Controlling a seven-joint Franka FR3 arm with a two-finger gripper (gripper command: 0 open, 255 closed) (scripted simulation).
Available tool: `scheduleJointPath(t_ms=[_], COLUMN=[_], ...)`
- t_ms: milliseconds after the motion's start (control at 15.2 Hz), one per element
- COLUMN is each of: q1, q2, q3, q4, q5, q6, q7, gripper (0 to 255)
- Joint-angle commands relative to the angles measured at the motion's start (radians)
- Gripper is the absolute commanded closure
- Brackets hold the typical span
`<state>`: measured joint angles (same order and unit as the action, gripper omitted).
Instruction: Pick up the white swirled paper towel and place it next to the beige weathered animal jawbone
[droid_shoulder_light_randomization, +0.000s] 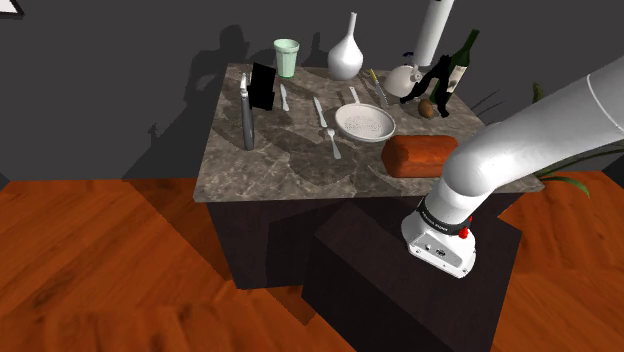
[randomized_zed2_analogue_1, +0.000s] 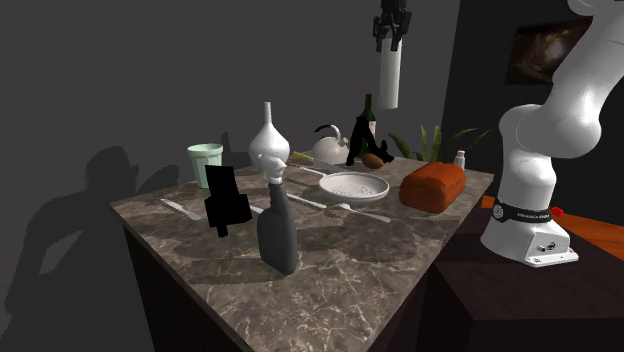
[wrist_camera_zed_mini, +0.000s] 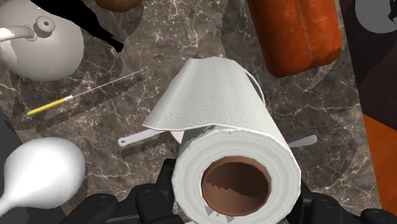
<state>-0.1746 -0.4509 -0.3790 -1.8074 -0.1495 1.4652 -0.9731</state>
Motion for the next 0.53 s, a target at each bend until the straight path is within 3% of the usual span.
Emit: scheduleJointPath(t_ms=[0,462], q1=[-0.015,-0.059], q2=[-0.03,-0.075], q3=[-0.025,-0.14], q4=[-0.017,-0.011], q5=[-0.018,-0.077], q6=[-0.008,-0.033], q7=[-0.039,-0.197], gripper=[255,255])
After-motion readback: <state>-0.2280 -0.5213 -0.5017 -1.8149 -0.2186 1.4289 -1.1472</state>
